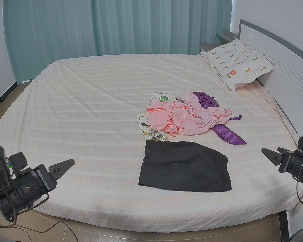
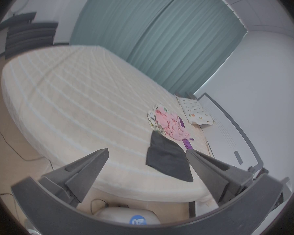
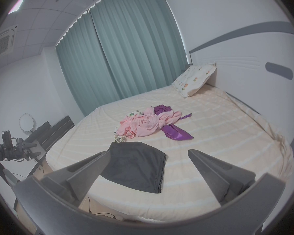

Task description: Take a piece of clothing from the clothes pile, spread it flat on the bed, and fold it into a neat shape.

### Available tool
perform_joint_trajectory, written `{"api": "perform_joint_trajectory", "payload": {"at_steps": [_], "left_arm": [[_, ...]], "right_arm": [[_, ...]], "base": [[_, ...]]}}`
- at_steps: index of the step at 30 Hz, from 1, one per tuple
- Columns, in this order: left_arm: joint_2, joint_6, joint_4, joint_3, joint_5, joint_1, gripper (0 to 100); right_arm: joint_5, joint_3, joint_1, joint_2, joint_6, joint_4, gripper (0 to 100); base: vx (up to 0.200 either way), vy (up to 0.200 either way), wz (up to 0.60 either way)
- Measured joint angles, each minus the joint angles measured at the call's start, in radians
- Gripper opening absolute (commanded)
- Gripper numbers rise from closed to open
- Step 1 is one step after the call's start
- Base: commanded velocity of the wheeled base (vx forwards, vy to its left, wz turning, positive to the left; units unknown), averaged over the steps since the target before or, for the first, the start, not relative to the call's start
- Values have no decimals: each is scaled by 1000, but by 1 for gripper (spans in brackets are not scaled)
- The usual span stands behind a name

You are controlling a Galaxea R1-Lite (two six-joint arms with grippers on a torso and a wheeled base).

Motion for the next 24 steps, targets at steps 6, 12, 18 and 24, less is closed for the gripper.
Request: {"api": "perform_joint_trajectory", "payload": {"at_steps": [6,12,18,24], "left_arm": [[-261,127,142,46,120,-6,100],[-529,311,329,65,181,3,100],[-731,504,438,74,208,108,100],[-907,723,483,100,219,248,100]], "right_arm": [[-11,64,-4,-264,-5,145,100],[-13,114,8,-542,-18,415,100],[-13,139,51,-830,-73,699,100],[-15,148,79,-1043,-134,844,100]], "base": [[0,0,0],[0,0,0],[0,0,0],[0,0,0]]}}
